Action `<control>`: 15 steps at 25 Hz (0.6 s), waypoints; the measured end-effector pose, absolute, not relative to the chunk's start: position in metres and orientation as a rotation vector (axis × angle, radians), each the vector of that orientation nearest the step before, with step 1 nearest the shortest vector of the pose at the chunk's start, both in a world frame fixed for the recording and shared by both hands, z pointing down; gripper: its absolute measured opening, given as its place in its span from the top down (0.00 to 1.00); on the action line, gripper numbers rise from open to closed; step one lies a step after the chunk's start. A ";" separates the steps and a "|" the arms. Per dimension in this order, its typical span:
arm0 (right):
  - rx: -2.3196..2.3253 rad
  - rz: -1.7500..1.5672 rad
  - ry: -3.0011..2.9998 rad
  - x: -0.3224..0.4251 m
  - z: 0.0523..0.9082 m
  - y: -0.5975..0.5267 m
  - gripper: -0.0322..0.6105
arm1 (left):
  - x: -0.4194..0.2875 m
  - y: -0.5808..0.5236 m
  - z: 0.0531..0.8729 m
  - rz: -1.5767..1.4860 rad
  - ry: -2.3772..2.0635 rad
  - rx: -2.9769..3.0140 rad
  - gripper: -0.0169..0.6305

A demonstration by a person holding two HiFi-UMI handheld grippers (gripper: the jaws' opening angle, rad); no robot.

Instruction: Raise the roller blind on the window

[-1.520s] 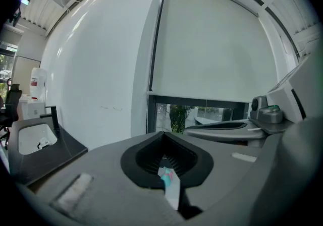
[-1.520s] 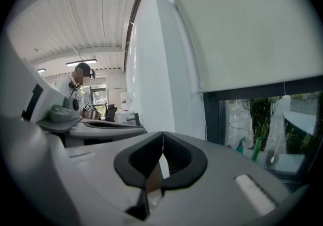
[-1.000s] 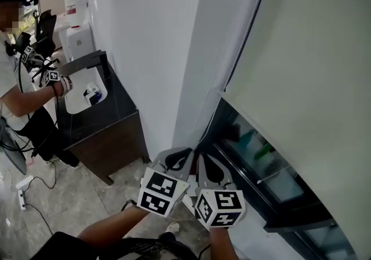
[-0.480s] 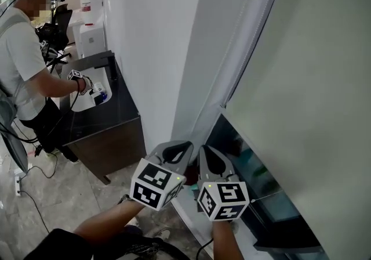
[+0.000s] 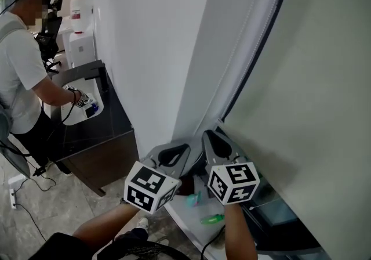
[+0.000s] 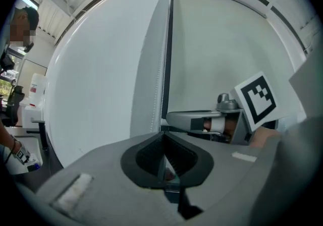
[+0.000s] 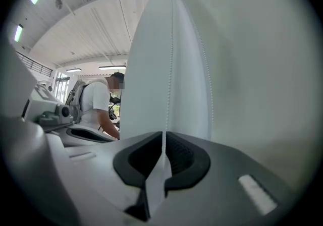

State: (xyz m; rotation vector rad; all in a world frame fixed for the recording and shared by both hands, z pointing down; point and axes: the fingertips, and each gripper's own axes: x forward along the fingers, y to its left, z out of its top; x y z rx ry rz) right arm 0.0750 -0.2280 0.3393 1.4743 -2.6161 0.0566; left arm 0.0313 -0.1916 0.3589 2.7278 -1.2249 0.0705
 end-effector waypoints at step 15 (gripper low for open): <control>1.270 -0.002 -2.743 0.070 0.312 -0.271 0.86 | 0.024 -0.205 0.342 0.033 -1.118 2.800 0.97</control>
